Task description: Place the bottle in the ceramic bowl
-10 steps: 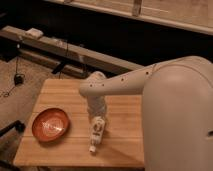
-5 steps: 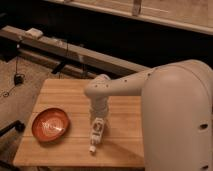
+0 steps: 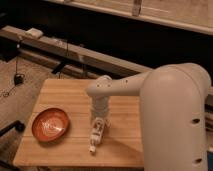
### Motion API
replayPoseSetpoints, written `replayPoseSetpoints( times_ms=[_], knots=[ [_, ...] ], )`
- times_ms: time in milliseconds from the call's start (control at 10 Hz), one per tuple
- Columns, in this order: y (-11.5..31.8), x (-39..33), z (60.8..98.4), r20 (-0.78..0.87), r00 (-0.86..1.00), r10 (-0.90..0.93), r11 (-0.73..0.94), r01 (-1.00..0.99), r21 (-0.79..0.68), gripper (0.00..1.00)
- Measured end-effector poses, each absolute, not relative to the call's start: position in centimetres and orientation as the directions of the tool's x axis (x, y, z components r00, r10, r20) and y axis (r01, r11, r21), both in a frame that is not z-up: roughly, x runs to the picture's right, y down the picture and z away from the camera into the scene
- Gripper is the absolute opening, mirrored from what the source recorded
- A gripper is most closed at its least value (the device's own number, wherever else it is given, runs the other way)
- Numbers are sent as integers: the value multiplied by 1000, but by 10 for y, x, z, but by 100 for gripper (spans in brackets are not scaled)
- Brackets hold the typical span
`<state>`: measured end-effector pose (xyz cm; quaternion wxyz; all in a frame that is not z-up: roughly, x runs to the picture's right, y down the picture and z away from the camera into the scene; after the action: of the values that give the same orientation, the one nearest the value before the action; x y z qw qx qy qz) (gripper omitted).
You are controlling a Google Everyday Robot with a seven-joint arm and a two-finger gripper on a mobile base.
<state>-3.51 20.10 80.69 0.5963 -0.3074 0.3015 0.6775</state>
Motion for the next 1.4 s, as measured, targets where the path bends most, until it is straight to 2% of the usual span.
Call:
replayPoseSetpoints(
  times_ms=[300,700,800,900,1100,1400],
  knots=[
    [205,-43,815,-786,-79,613,-83,-996,36,64],
    [211,-40,822,-803,-80,590,-73,-996,46,29],
    [207,-39,819,-802,-80,592,-77,-996,42,14],
    [200,-39,813,-798,-76,598,-79,-996,36,5],
    [181,-42,799,-790,-56,610,-69,-997,18,0],
    [133,-79,784,-777,65,626,23,-998,-65,0]
  ],
)
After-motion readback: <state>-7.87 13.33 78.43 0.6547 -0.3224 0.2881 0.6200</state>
